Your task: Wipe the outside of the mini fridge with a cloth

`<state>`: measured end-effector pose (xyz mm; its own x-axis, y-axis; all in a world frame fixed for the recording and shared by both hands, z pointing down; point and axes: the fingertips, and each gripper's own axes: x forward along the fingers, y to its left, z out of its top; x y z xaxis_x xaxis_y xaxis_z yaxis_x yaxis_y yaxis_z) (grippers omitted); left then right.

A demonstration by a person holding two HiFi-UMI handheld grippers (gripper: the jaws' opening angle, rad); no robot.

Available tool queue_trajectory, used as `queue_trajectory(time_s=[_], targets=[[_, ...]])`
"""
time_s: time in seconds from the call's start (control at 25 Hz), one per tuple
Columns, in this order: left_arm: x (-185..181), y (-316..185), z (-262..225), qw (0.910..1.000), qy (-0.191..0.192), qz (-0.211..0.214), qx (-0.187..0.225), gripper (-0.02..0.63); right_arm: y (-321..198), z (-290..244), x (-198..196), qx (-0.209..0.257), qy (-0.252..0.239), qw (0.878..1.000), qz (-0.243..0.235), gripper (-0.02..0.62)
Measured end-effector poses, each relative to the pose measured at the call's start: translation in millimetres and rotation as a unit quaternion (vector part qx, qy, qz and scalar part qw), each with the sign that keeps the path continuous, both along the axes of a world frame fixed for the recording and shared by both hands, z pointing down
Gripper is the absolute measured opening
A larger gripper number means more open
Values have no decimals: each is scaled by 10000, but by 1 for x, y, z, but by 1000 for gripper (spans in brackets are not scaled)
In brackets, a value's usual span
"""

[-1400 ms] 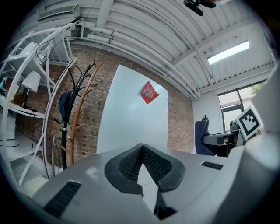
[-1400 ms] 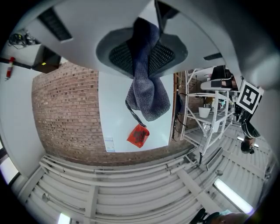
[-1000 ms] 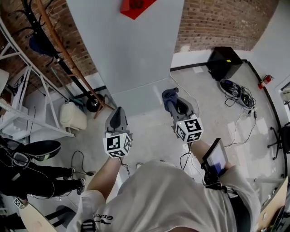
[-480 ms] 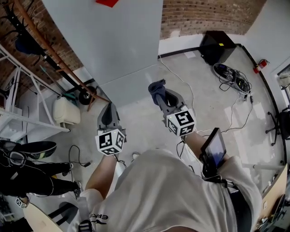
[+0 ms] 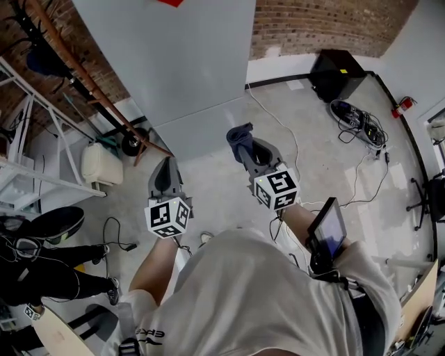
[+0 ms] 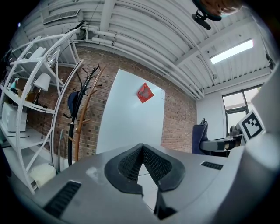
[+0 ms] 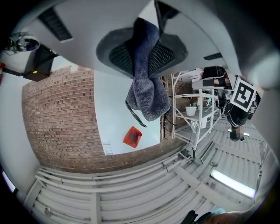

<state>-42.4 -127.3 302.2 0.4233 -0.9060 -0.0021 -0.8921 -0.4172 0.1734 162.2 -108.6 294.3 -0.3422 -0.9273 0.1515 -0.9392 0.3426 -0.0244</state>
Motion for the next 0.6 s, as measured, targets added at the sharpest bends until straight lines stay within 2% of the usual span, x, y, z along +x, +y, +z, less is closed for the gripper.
queue_trajectory(time_s=[0.6], targets=[[-50, -5, 2, 10000, 72, -10, 26, 3, -13, -3, -45, -1, 119, 9999, 3, 86]])
